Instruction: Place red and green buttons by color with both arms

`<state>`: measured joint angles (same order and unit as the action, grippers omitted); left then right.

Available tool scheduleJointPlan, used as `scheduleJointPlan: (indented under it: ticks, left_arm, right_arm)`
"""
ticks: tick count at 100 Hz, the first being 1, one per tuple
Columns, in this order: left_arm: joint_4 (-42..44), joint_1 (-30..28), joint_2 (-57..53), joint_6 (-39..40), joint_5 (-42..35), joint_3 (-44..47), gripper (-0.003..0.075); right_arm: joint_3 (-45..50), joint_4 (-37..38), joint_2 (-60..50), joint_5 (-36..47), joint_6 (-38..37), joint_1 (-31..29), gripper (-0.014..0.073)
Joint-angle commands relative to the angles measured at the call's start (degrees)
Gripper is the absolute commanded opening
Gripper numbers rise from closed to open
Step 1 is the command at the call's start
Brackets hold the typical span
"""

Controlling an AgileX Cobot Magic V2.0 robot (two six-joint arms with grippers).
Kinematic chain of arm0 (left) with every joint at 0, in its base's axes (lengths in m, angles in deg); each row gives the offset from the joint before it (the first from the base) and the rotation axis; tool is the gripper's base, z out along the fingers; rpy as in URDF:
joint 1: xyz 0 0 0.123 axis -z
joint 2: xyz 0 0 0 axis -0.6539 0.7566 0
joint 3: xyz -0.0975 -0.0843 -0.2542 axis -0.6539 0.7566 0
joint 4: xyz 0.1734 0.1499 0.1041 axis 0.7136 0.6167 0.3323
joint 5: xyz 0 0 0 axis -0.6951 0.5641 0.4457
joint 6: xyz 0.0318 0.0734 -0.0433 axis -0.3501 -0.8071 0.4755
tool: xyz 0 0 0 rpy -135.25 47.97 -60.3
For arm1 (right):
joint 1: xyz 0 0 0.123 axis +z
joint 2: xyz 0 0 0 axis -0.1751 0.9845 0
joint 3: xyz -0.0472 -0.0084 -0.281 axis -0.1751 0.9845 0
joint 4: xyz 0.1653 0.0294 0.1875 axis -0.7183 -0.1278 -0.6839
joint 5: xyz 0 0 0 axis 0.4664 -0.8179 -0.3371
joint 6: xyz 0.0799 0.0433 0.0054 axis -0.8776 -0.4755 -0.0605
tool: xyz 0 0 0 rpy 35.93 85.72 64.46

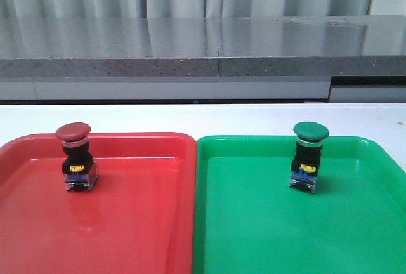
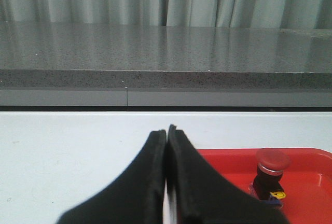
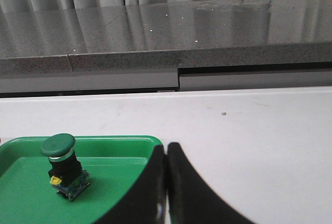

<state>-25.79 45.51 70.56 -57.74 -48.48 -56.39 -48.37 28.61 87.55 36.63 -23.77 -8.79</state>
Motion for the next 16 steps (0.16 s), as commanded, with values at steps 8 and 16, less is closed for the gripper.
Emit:
scheduleJointPlan:
  ticks: [8,16]
  left_arm:
    - [0.1,0.0,-1.8,0.4,-4.6,2.4,-0.0019]
    - [0.1,0.0,-1.8,0.4,-4.6,2.4,-0.0019]
  right_arm:
    - [-0.9,0.1,-1.2,4.2,0.5,-0.3,-0.0068]
    - [-0.9,0.1,-1.2,4.2,0.5,-0.3,-0.0068]
